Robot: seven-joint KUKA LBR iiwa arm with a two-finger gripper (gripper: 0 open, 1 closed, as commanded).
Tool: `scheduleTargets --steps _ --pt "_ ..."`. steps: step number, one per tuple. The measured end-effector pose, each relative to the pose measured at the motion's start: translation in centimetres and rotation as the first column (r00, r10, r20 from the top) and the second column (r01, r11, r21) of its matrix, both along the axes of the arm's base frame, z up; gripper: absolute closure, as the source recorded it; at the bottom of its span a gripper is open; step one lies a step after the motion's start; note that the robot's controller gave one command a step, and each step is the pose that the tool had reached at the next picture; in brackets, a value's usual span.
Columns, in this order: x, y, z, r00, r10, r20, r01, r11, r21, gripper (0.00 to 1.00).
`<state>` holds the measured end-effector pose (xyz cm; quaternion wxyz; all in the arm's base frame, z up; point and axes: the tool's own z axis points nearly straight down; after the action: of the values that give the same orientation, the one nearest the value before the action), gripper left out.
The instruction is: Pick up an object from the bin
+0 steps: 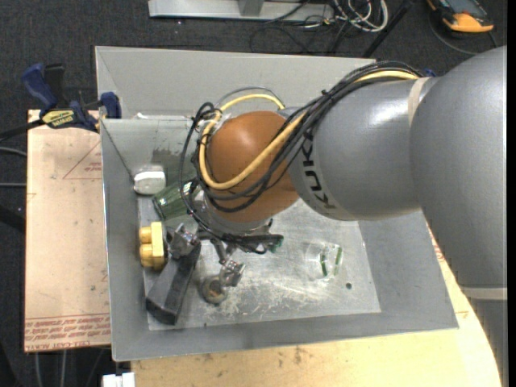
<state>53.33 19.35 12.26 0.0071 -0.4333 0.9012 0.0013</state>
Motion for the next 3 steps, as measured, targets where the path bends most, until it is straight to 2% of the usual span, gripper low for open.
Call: scheduleTargets --steps 1,2,3 --pt "4.7 1.0 -1.4 0.999 0.035 -0.005 -0.035 0.999 -0.005 0.00" --pt "6.5 2.3 -2.2 0.998 0.066 0.009 -0.066 0.998 -0.009 0.00" --pt "5.4 1.0 -3.1 0.977 0.211 0.014 -0.211 0.977 -0.005 0.00"
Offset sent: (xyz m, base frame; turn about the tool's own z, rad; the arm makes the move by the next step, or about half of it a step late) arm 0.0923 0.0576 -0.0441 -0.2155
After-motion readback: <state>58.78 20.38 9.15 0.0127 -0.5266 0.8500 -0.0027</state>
